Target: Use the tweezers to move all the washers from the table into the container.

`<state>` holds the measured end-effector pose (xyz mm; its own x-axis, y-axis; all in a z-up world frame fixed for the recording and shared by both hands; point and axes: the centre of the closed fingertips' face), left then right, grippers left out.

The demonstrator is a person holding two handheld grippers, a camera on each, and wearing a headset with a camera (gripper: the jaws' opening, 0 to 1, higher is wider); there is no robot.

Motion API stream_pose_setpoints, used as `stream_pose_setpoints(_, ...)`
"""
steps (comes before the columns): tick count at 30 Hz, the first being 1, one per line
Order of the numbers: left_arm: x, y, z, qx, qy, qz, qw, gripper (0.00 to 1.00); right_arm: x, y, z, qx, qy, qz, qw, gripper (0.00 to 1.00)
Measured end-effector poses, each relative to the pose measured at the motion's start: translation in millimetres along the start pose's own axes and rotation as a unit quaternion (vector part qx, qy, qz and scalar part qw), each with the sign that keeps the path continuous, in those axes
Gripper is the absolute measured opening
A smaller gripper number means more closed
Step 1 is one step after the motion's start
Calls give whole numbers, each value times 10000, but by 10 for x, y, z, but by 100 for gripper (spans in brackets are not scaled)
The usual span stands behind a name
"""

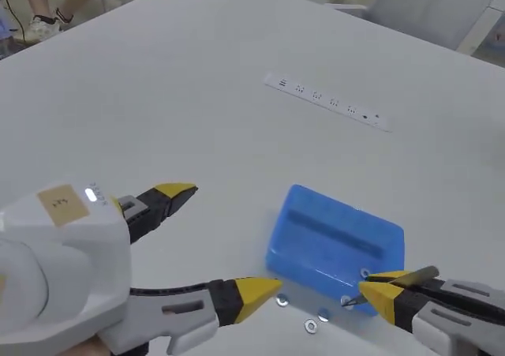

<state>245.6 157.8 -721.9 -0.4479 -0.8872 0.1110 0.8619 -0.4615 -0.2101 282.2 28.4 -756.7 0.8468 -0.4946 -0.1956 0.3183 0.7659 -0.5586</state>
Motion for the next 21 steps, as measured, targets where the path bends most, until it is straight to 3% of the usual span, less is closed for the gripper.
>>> stream_pose_setpoints(5,11,3,-11,-32,31,-23,10000,79,124,4,98,243,263,-95,9993,3)
stream_pose_setpoints(16,-2,6,-21,-55,21,21,10000,79,358,154,185,163,172,-416,9989,3)
stream_pose_setpoints(18,42,36,-46,-130,153,23,9998,80,377,153,191,130,172,-463,9987,3)
stream_pose_setpoints(21,160,82,-191,-471,393,-224,9979,90,403,136,188,15,57,-620,9981,3)
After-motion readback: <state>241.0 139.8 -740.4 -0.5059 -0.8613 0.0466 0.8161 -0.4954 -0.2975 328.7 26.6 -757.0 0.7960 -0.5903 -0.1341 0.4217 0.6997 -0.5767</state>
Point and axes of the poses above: the centre of the closed fingertips' face, and the gripper's own axes: y roughly forward along the fingers, x roughly to its right, z roughly out of its top, and after that the axes turned 2 degrees about x, right-handed
